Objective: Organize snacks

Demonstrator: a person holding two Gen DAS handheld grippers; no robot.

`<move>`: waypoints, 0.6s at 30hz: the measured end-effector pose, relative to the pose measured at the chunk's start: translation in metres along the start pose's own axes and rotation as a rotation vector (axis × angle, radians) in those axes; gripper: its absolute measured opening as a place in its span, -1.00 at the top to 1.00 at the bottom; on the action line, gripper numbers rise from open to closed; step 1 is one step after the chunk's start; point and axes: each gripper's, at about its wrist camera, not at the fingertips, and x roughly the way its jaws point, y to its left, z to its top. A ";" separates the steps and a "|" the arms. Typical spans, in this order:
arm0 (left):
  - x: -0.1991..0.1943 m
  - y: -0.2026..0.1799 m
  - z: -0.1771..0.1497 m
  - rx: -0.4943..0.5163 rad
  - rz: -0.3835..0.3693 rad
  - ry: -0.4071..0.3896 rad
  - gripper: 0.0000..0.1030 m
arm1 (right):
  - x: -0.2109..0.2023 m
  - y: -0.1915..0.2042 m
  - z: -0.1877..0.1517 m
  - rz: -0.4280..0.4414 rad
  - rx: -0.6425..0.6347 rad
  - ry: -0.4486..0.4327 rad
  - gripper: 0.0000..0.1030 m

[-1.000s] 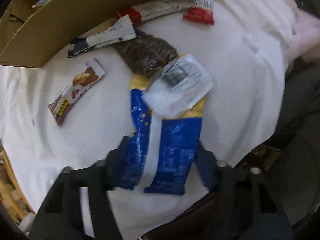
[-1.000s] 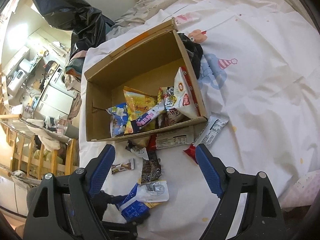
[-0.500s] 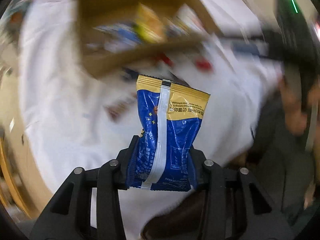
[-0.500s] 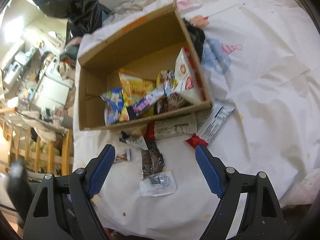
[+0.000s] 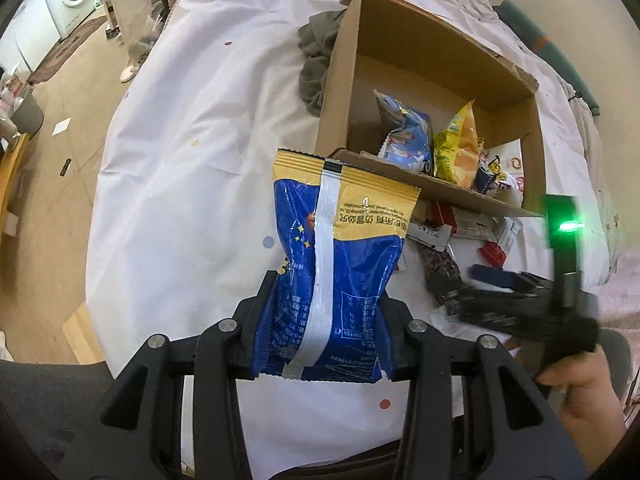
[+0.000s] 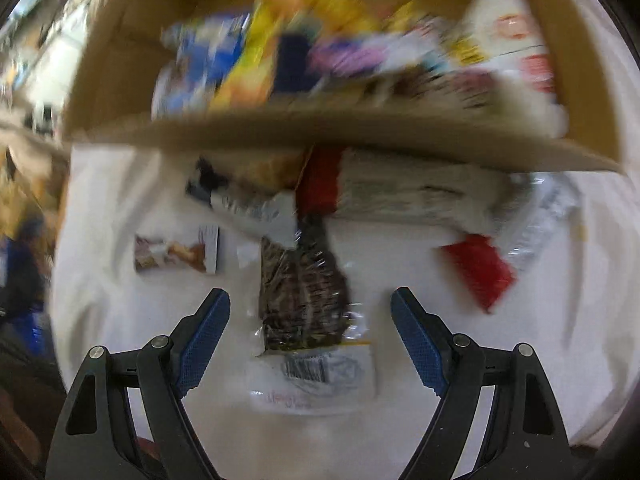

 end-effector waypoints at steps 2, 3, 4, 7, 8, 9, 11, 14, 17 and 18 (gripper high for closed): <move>0.001 -0.001 0.000 -0.003 -0.017 0.009 0.26 | 0.009 0.009 -0.001 -0.039 -0.049 0.007 -0.84; 0.002 -0.002 0.002 -0.003 -0.022 0.012 0.26 | 0.011 0.014 -0.001 -0.054 -0.070 0.004 -0.87; 0.002 -0.003 0.002 -0.002 -0.026 0.012 0.26 | 0.012 0.018 -0.002 -0.074 -0.092 -0.002 -0.87; 0.001 -0.005 0.004 -0.002 -0.030 0.006 0.26 | 0.016 0.025 -0.004 -0.116 -0.144 -0.016 -0.81; 0.000 -0.005 0.005 -0.004 -0.029 0.003 0.26 | 0.015 0.025 -0.005 -0.122 -0.150 -0.016 -0.62; 0.000 -0.005 0.006 -0.007 -0.030 0.003 0.26 | 0.014 0.026 -0.005 -0.125 -0.157 -0.018 -0.49; 0.000 -0.005 0.007 -0.016 -0.036 0.003 0.26 | 0.010 0.029 -0.007 -0.113 -0.170 -0.024 -0.24; 0.001 -0.007 0.007 -0.017 -0.036 0.000 0.26 | 0.005 0.025 -0.013 -0.083 -0.155 -0.020 -0.13; 0.000 -0.007 0.006 -0.018 -0.030 -0.007 0.26 | -0.005 0.019 -0.021 -0.009 -0.123 -0.002 -0.11; 0.000 -0.006 0.006 -0.019 -0.028 -0.009 0.26 | -0.009 0.018 -0.026 0.019 -0.111 0.007 -0.11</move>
